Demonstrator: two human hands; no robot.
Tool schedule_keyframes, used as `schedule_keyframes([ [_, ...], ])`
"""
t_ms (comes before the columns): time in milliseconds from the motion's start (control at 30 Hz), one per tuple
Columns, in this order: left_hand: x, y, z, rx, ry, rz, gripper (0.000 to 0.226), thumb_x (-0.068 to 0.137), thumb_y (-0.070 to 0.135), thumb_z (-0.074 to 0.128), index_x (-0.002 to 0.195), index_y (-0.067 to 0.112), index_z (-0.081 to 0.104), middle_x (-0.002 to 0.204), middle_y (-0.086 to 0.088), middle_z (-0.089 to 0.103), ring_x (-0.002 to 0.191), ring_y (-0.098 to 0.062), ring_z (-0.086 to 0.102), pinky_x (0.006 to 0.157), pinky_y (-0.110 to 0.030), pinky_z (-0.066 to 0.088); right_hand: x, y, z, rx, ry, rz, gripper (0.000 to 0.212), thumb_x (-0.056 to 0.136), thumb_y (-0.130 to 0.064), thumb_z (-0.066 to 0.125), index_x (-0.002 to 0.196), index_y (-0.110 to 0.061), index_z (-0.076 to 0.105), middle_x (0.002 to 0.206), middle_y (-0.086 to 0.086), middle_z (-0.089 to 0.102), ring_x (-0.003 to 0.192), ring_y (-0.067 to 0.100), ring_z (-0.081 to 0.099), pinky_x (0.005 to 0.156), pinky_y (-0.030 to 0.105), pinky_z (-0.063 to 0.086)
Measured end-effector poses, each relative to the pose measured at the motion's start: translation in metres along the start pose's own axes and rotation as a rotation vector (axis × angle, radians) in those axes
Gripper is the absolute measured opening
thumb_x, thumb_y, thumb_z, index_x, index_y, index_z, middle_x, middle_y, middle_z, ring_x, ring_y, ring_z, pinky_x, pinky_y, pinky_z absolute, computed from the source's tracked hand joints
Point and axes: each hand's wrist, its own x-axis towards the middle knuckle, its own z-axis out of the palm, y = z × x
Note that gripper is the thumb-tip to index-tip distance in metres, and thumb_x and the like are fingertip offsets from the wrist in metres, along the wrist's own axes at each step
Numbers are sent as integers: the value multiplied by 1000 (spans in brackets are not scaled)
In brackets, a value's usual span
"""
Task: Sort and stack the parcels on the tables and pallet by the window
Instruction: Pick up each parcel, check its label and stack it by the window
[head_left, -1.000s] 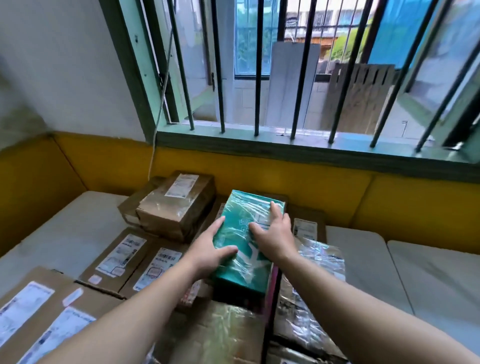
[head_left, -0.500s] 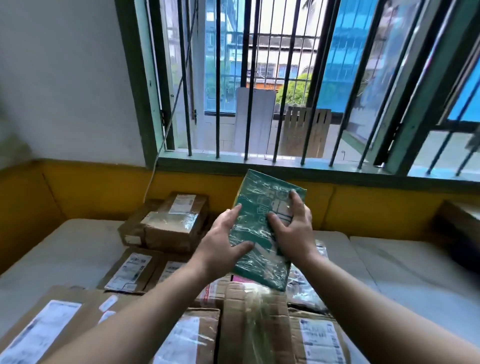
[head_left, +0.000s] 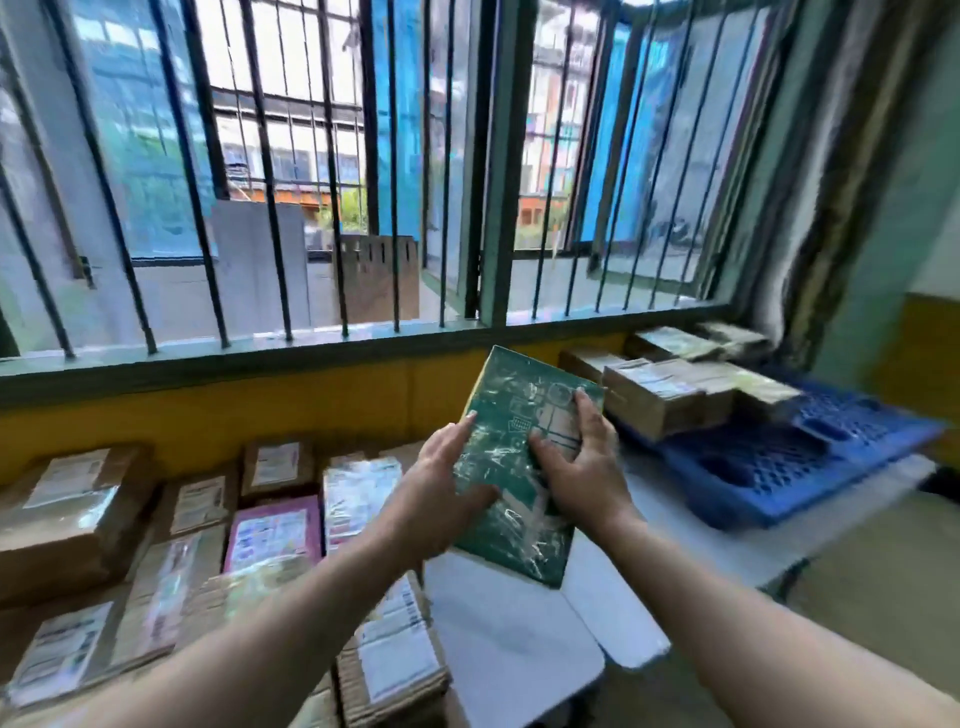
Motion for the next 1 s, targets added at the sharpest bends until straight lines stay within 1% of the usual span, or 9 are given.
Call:
schedule_keyframes([
  [33, 3, 15, 25, -15, -38, 17, 81, 85, 17, 70, 149, 38, 25, 147, 11, 31, 121, -11, 45, 93, -28, 52, -4, 13, -28, -17, 36, 26, 77, 93, -41, 62, 155, -31, 18, 154, 5, 21, 137, 23, 33, 96, 23, 26],
  [100, 7, 46, 77, -25, -113, 78, 80, 85, 15, 69, 149, 36, 26, 146, 8, 31, 121, -9, 42, 101, -34, 48, -13, 40, -86, -58, 117, 72, 76, 94, -39, 63, 155, -29, 19, 153, 7, 23, 137, 22, 31, 93, 20, 23],
  [233, 10, 106, 187, -19, -275, 219, 80, 85, 16, 69, 150, 31, 24, 146, 5, 30, 121, -6, 39, 99, -16, 35, -43, 98, -200, -142, 289, 182, 79, 93, -39, 64, 156, -29, 18, 155, 10, 26, 141, 21, 28, 104, 20, 24],
  [433, -4, 190, 335, -25, -572, 393, 83, 85, 33, 70, 151, 36, 19, 156, 6, 22, 139, -10, 29, 110, -23, 28, -110, 165, -345, -181, 538, 371, 78, 93, -41, 63, 156, -34, 17, 156, 6, 21, 142, 22, 29, 102, 22, 25],
  [533, -12, 221, 392, -41, -696, 447, 84, 85, 39, 68, 150, 41, 16, 156, 11, 20, 137, -9, 32, 108, -22, 31, -136, 191, -393, -203, 647, 455, 76, 94, -44, 60, 155, -39, 16, 158, -1, 18, 143, 21, 29, 103, 27, 27],
  [667, -15, 253, 457, -81, -847, 491, 83, 85, 41, 66, 150, 43, 15, 154, 14, 21, 132, -9, 39, 104, -32, 44, -157, 220, -439, -251, 779, 569, 75, 95, -45, 57, 156, -40, 13, 159, -3, 16, 142, 21, 30, 103, 31, 31],
  [767, -5, 271, 500, -101, -921, 538, 82, 86, 39, 66, 150, 41, 14, 154, 12, 21, 133, -9, 37, 106, -32, 42, -156, 237, -466, -288, 848, 644, 74, 96, -46, 56, 155, -42, 11, 160, -5, 13, 142, 22, 31, 101, 34, 36],
  [900, 20, 297, 542, -141, -1016, 579, 81, 87, 39, 65, 150, 43, 13, 153, 16, 21, 130, -9, 40, 101, -34, 47, -139, 253, -499, -315, 920, 698, 74, 96, -47, 55, 155, -43, 10, 161, -6, 11, 141, 21, 32, 90, 28, 35],
  [1000, 37, 318, 569, -154, -1066, 610, 80, 89, 38, 64, 149, 44, 13, 153, 15, 21, 125, -8, 43, 94, -27, 51, -127, 264, -524, -329, 968, 729, 74, 96, -46, 55, 155, -42, 10, 160, -7, 13, 137, 19, 36, 84, 24, 37],
])
